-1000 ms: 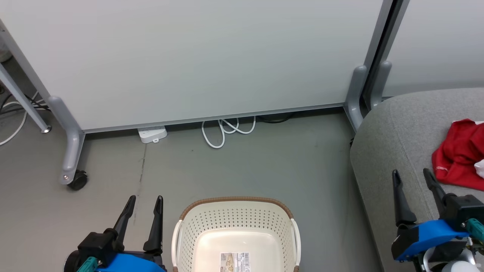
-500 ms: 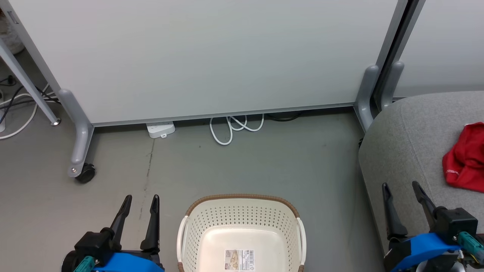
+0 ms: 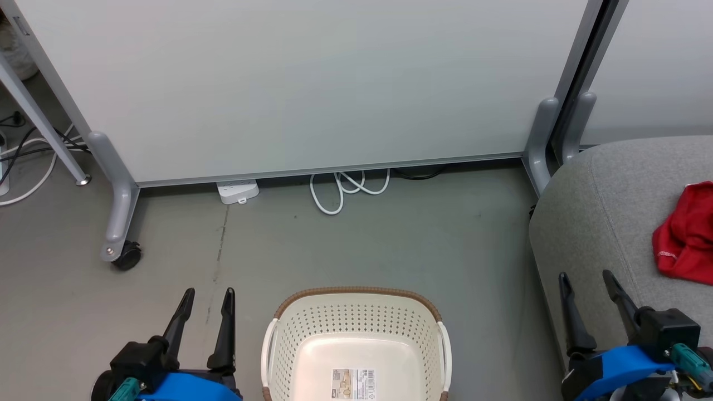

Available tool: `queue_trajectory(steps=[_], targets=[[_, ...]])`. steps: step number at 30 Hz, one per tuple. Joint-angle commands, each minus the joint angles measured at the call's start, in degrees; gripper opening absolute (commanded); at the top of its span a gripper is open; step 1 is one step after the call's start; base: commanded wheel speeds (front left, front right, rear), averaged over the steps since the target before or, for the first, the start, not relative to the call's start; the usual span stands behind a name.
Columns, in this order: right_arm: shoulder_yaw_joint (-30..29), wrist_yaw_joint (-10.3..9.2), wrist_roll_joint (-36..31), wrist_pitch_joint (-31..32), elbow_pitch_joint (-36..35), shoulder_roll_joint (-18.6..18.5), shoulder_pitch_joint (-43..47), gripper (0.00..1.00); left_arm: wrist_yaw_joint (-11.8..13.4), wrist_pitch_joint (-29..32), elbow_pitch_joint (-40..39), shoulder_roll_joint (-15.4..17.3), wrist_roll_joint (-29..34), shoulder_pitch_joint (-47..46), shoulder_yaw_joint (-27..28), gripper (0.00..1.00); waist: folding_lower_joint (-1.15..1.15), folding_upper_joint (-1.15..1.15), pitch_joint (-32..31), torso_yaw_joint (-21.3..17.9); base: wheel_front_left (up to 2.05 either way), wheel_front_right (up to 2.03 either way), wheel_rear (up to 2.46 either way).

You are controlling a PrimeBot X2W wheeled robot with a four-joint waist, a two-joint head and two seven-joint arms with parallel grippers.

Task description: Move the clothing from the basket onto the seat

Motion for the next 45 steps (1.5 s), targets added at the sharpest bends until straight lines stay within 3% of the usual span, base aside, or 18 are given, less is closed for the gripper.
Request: queue_trajectory(steps=[1, 2, 12, 30, 45], targets=[[0.2, -0.06, 0.2, -0.1, 0.2, 0.2, 0.8, 1.00, -0.2, -0.2, 0.1, 0.0, -0.1, -0.1, 0.0, 1.00, 0.00, 0.00, 0.0, 0.0, 0.00, 0.00, 0.00], [0.1, 0.00, 0.0, 0.0, 0.1, 0.0, 0.0, 0.00, 0.0, 0.0, 0.0, 0.0, 0.0, 0.0, -0.1, 0.00, 0.00, 0.00, 0.0, 0.0, 0.00, 0.00, 0.00], [0.0, 0.03, 0.8, 0.2, 5.7, 0.3, 0.6, 0.00, 0.0, 0.6, 4.6, -0.5, -0.7, 3.0, -0.5, 0.00, 0.00, 0.00, -0.1, 0.0, 0.00, 0.00, 0.00], [-0.2, 0.02, 22.0, 1.6, 7.1, 0.2, -1.3, 0.00, -0.1, 5.4, 2.4, -0.3, -19.2, 2.1, 2.2, 0.00, 0.00, 0.00, -0.3, -0.6, 0.00, 0.00, 0.00], [-0.4, 0.00, 35.7, 2.6, 8.0, 0.2, -2.6, 0.00, -0.1, 8.6, 0.9, -0.2, -31.1, 1.5, 4.0, 0.00, 0.00, 0.00, -0.6, -1.0, 0.00, 0.00, 0.00]])
